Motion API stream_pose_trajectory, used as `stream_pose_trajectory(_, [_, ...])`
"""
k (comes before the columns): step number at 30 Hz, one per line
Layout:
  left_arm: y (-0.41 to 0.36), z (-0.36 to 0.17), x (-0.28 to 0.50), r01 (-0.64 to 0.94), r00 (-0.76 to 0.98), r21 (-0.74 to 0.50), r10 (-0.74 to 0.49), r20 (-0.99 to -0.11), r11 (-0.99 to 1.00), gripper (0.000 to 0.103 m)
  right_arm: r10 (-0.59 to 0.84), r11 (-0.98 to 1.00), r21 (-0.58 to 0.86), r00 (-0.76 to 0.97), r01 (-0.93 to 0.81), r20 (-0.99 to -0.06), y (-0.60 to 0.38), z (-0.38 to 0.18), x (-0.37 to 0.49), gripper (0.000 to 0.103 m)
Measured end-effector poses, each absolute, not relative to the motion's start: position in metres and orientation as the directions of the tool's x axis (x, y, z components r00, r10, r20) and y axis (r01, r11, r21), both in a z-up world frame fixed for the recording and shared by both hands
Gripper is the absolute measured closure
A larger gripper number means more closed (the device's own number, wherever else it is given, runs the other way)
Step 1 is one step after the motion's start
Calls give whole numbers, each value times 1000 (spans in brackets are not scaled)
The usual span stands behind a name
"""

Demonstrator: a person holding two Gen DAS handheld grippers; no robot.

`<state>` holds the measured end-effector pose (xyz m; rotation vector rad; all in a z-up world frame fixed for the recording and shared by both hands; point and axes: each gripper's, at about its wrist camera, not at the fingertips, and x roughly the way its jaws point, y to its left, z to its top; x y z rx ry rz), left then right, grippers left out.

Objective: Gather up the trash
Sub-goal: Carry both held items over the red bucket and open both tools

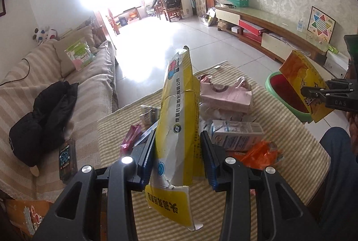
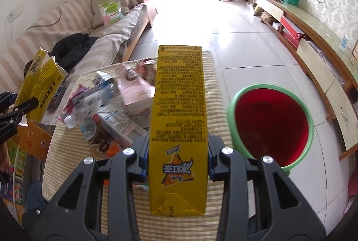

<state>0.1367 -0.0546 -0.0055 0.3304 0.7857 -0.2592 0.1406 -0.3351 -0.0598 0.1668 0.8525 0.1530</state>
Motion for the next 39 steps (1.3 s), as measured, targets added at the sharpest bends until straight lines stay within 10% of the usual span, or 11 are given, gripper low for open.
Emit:
stream_pose_trajectory(21, [-318,-38,225,678,463,-13,-441,-769,735,66,87,932,298,672,205,-735,-535,-94,168,67])
stream_pose_trajectory(39, [-366,-87,268,650,272,-281,-562,-781,706,64,156,906,367,642,209,-750,-558,-128,185,67])
